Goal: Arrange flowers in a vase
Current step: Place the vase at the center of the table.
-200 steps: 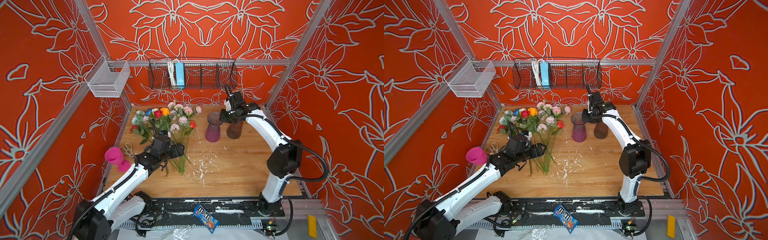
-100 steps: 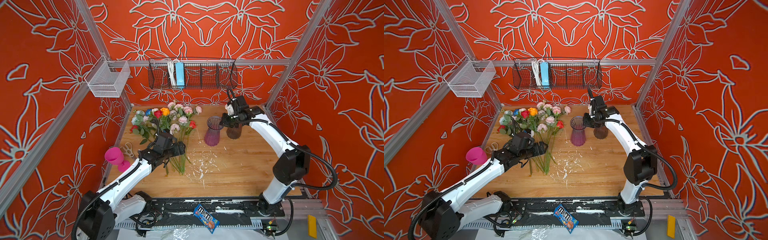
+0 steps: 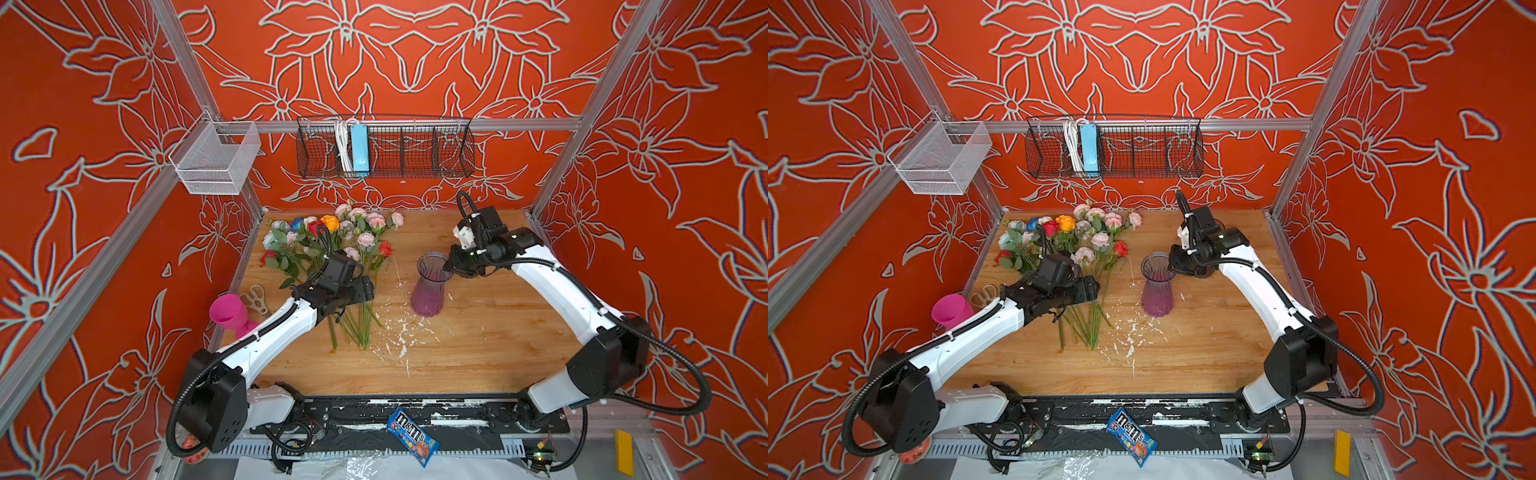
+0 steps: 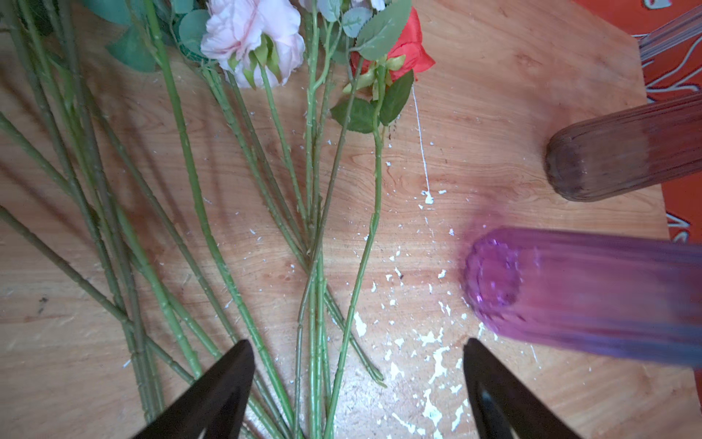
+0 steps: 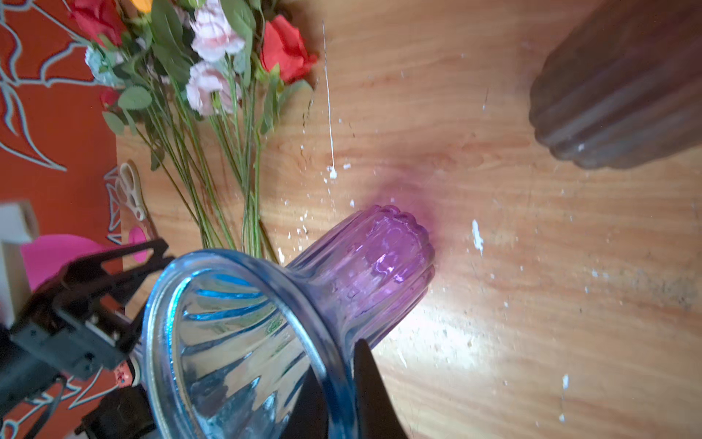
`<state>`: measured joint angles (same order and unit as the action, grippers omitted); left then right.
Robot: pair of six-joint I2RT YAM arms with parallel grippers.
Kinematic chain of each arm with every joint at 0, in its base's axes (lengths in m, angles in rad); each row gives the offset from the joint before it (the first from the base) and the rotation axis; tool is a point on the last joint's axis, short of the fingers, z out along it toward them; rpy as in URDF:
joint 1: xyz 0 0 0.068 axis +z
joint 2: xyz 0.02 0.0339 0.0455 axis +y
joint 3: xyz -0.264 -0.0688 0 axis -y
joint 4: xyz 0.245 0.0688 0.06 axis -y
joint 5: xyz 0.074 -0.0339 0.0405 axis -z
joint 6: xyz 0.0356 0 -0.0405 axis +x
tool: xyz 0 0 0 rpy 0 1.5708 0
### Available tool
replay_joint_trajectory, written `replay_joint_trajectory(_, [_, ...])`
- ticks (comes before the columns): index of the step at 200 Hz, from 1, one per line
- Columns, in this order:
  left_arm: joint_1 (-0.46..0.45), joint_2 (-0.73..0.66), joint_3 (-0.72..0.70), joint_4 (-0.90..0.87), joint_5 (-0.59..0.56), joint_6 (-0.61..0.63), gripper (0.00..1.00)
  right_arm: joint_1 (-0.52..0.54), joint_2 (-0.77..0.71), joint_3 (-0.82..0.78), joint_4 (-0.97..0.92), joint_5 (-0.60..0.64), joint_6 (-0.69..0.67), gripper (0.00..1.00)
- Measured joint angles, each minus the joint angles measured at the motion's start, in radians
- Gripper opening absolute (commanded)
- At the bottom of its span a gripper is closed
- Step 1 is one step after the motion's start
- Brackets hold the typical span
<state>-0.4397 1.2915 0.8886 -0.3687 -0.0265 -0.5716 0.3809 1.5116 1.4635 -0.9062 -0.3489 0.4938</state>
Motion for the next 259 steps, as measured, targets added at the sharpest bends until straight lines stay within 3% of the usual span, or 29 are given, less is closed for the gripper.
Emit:
replay_joint_trajectory(89, [0.000,0.113,0.100,-0.046,-0.057,0.036,0.88,0.001,-0.016,-0.042,0.040,-0.022,-0.014,0.00])
replay_joint_trajectory(104, [0.003,0.113,0.105,-0.047,-0.069,0.037,0.89,0.001,-0.016,-0.047,0.054,-0.028,-0.015,0.17])
replay_joint_trajectory(141, [0.030,0.163,0.138,-0.060,-0.063,0.037,0.88,0.001,-0.019,-0.047,0.089,-0.043,-0.028,0.33])
replay_joint_trajectory(174, [0.081,0.180,0.148,-0.072,-0.040,0.035,0.82,0.001,-0.041,-0.047,0.088,-0.019,-0.055,0.40])
replay_joint_trajectory(211, [0.155,0.135,0.152,-0.108,-0.051,0.024,0.75,0.001,-0.130,-0.045,0.080,0.057,-0.082,0.40])
replay_joint_trajectory(259, [0.304,0.041,0.131,-0.098,-0.047,-0.020,0.48,0.001,-0.385,-0.188,0.188,0.127,-0.078,0.31])
